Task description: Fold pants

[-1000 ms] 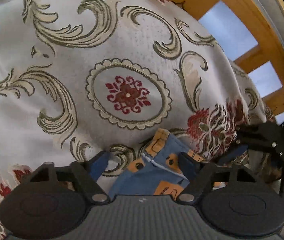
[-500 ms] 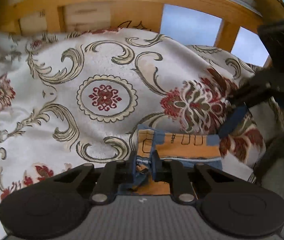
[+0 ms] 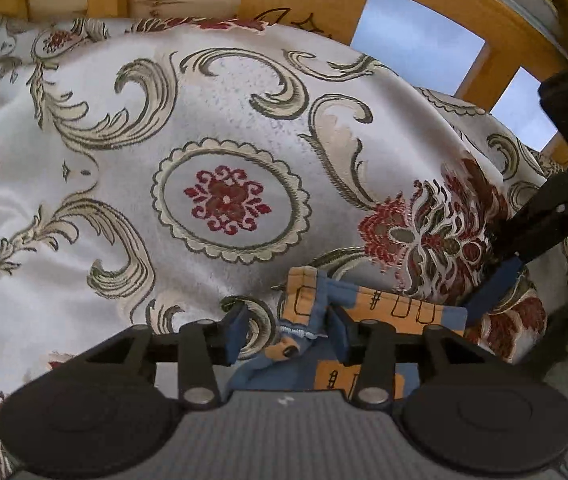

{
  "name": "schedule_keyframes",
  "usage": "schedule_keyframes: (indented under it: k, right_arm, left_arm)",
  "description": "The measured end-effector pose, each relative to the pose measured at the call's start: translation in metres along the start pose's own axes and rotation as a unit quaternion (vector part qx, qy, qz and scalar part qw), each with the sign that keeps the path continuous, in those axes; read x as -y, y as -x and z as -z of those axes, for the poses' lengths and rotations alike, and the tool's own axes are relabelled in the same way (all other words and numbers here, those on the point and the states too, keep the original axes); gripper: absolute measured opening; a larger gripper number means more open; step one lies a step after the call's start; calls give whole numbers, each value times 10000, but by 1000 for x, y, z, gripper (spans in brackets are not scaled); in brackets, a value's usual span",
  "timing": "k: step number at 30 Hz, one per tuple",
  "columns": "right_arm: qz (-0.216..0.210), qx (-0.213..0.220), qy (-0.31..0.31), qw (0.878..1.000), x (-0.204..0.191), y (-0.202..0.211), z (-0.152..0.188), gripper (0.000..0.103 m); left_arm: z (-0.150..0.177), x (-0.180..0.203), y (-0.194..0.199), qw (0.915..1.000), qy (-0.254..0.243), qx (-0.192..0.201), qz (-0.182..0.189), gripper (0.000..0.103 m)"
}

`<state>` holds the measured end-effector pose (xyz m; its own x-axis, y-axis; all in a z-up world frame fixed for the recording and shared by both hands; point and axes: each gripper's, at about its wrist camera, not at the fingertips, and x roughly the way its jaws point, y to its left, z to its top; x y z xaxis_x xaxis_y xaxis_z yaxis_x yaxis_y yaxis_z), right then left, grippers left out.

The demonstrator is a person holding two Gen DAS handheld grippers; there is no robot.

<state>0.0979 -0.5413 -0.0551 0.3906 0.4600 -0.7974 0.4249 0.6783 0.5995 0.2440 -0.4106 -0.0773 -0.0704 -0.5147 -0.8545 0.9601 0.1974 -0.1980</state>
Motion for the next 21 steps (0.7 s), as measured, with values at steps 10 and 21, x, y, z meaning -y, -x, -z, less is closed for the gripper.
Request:
schedule_keyframes:
  k: [10,21]
  right_arm:
    - [385,269,-39,9989,10,3,12,12]
    - [1392,1088,2777,9443,-41,16,72,11]
  left_arm:
    - [9,-14,-2,9994,300,111,104,51]
    - [6,-21,46,9949,990,111,-132,70]
